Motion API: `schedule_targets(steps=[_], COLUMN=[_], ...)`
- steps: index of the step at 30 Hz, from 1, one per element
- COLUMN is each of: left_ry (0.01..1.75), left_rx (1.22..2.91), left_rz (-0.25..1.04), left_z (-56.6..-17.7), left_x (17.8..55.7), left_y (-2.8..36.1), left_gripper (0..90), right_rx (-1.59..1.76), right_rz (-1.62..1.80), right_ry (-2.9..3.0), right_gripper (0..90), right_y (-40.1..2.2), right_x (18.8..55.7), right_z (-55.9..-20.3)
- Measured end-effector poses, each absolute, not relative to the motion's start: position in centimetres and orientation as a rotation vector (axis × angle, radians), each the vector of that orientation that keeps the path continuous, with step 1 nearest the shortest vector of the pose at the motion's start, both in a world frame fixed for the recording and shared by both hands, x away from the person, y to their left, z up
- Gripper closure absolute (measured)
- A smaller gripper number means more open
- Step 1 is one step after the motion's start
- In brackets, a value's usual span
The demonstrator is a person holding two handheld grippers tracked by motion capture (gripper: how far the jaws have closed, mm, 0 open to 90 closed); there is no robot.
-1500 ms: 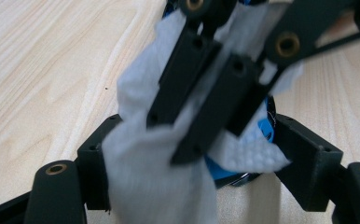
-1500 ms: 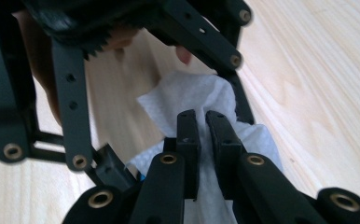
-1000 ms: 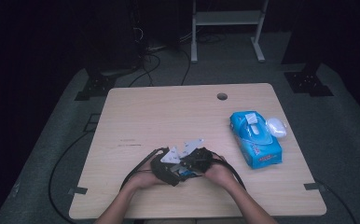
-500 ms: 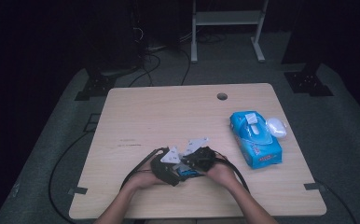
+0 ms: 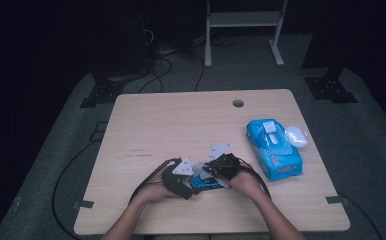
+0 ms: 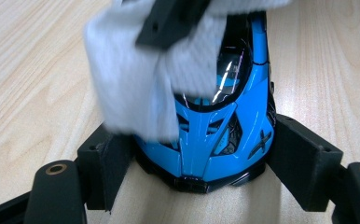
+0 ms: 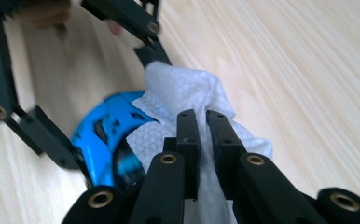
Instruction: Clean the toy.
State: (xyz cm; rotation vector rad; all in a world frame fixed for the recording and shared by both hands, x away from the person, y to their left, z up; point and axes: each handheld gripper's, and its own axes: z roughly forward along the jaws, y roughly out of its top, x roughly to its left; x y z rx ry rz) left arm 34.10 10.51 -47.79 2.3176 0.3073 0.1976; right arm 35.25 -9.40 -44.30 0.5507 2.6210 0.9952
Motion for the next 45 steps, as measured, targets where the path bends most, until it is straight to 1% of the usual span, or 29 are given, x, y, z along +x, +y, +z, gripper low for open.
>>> schedule_targets(steps=[11, 18, 25, 33, 40, 45], left_ry=[0.303, 0.300, 0.302, 0.302, 0.301, 0.298], left_rx=[2.316, 2.314, 2.317, 2.319, 2.318, 2.318], left_rz=[0.199, 0.202, 0.203, 0.204, 0.204, 0.202], left_z=[-47.8, -47.8, -47.8, -47.8, -47.8, -47.8], left_x=[34.1, 34.2, 34.1, 34.1, 34.1, 34.2], left_y=[10.5, 10.5, 10.5, 10.5, 10.5, 10.6], left_gripper=[25.2, 25.2, 25.2, 25.2, 25.2, 25.2], right_rx=[0.723, 0.728, 0.781, 0.753, 0.691, 0.729], right_rz=[1.006, 1.048, 1.090, 1.084, 1.109, 1.093], right_ry=[2.581, 2.554, 2.528, 2.569, 2.604, 2.580], right_gripper=[83.9, 83.9, 83.9, 83.9, 83.9, 83.9], right_y=[-15.2, -16.3, -18.3, -18.3, -17.1, -18.1], right_x=[34.9, 34.4, 33.7, 31.9, 31.7, 31.8], right_z=[-44.4, -43.8, -43.3, -44.2, -44.1, -43.9])
